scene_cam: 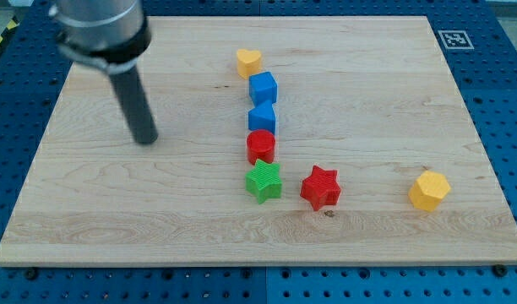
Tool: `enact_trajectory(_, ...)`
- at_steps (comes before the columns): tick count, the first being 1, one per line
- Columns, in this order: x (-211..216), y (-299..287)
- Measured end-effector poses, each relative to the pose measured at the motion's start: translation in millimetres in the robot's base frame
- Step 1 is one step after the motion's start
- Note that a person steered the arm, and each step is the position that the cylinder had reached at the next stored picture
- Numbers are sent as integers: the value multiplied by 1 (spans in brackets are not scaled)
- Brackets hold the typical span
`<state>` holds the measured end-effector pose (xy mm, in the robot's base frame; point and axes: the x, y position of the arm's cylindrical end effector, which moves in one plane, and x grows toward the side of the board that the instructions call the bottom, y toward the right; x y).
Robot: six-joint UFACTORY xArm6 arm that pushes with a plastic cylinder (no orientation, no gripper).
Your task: Point your arm to the green star
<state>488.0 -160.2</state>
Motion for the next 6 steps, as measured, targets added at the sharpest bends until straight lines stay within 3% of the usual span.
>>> enact_trajectory(1, 76, 29)
enact_trajectory(2, 115, 125)
enact_trajectory(3, 115, 191)
enact_trajectory(6, 74, 162)
